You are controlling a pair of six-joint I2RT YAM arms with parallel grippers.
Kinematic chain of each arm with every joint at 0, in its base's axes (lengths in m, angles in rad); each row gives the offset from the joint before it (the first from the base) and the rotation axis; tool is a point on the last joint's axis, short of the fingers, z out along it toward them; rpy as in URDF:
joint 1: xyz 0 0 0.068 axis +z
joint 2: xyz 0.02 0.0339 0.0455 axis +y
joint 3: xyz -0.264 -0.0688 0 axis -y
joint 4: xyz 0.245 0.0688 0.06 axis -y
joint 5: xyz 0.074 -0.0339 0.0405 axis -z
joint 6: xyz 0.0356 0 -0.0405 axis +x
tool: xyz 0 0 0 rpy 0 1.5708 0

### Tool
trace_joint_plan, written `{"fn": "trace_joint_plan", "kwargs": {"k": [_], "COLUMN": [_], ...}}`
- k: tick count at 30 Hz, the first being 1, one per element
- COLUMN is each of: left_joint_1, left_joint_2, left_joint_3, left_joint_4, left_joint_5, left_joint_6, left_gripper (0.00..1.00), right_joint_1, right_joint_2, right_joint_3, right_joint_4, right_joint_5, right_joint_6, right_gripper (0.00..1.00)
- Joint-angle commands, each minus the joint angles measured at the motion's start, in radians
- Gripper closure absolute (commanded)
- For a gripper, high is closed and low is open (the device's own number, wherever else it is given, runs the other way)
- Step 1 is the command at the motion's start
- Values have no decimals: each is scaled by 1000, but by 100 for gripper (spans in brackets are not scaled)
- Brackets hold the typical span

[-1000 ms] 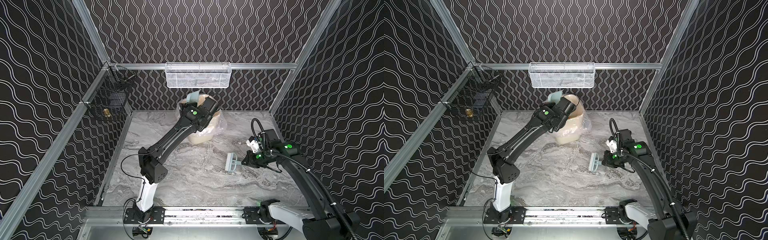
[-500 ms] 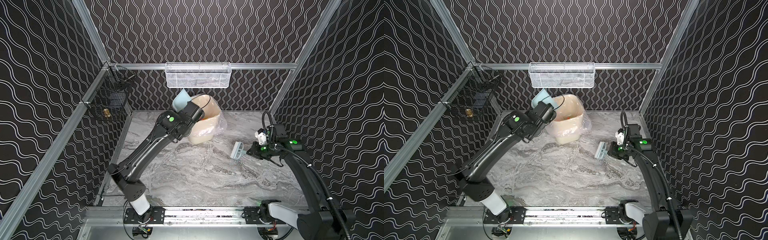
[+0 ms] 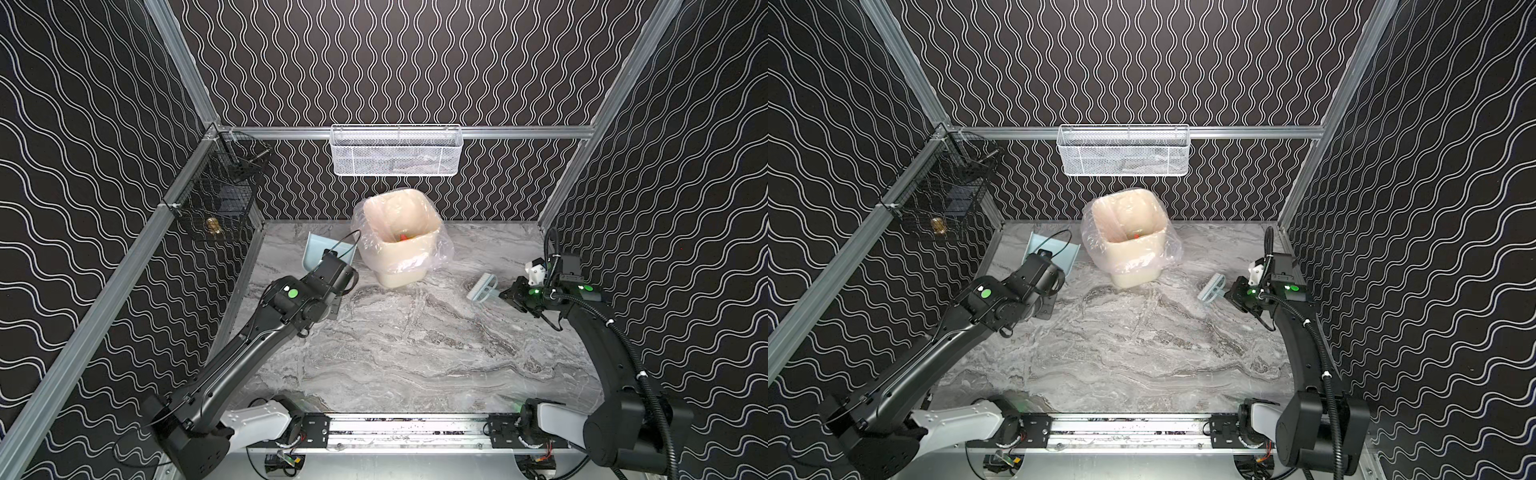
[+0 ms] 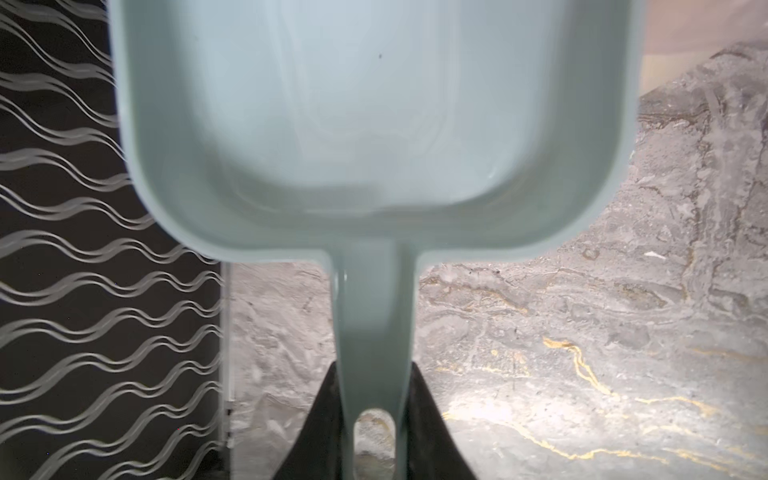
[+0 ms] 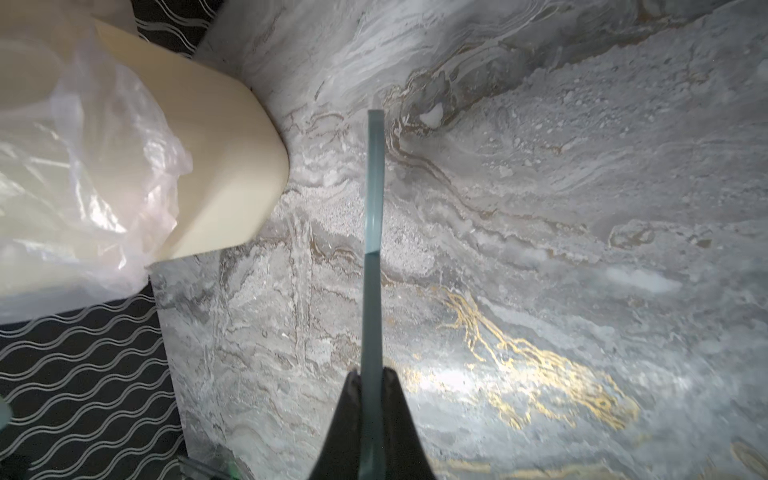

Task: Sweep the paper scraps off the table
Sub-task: 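Lower the dustpan and brush onto the table with both grippers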

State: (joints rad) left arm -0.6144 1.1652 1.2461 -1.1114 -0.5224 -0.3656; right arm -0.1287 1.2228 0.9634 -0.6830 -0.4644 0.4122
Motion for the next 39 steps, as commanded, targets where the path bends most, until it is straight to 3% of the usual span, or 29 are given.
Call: {"fn": "trace_joint_plan", "kwargs": {"k": [1,7,15,30,39], "left_joint_1": [25,53,66,99,126], "left_joint_2": [-9,-1,-2,-13,71], "left_joint_3": [-72,-207,-284,-448,-498], "left_joint_4": [145,301,365,480,535], "left_joint_5": [115,202,242,379,468], "left_joint_6": [-42,-76,-76,-149,-199], "left_gripper": [100,100,100,100,100], "right_joint_1": [-23,-60,-87,-94,-92], "right_joint_2": [-3,-37,-111,-151,-154], "right_joint_3": [-66,-191,-311,-343,-340], "right_joint_4": [141,203,192,12,-100], "right_joint_5": [-92,-135,-140,-7,67], "right_joint_6": [80,135,157,120,145], "right_gripper": [100,100,100,52,44]}}
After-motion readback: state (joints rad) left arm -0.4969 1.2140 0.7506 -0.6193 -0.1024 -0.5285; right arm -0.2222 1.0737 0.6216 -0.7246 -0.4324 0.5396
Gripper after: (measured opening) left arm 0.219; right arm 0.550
